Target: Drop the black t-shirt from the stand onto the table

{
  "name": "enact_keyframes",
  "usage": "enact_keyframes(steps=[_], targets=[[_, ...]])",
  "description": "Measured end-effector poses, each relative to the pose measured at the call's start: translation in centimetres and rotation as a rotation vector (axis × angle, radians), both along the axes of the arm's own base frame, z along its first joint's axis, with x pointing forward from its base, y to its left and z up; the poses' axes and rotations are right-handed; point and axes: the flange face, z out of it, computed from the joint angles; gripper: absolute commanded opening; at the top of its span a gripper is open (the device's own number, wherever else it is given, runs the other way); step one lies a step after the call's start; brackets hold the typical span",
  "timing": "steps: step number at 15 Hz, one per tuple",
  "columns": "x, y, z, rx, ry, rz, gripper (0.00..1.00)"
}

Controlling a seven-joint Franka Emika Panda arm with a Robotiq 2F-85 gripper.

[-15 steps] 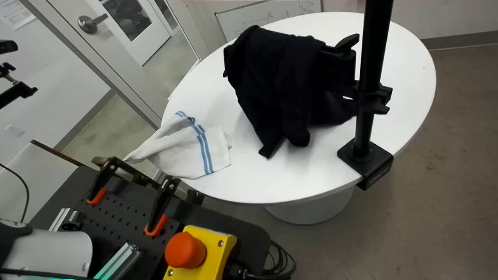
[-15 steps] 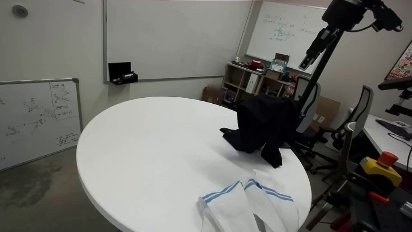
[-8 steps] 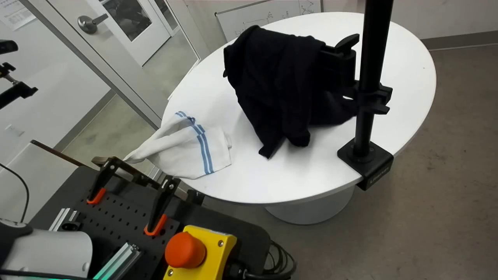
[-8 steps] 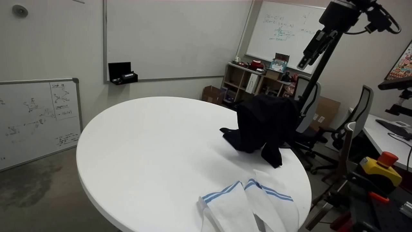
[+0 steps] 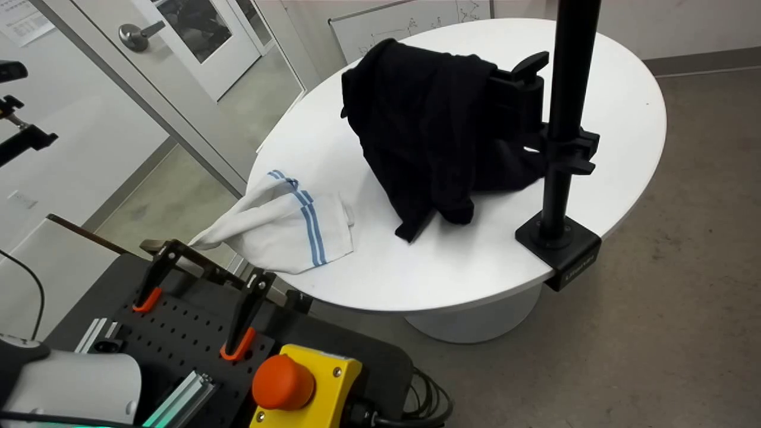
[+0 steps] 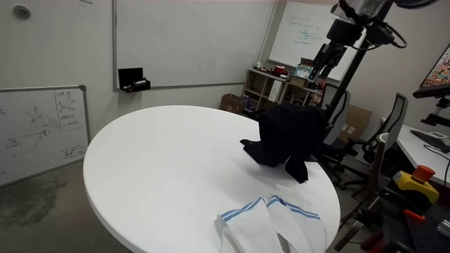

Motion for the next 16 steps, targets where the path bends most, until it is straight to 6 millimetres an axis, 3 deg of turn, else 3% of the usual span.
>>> enact_keyframes(steps=[7, 12, 16], targets=[[5.1, -1.9, -5.3, 0.104, 0.062, -0.063, 1.0], [6.9, -3.1, -7.8, 0.128, 0.127, -0.097, 1.0], [7.7, -3.7, -8.7, 0.137, 0.155, -0.113, 0.86]])
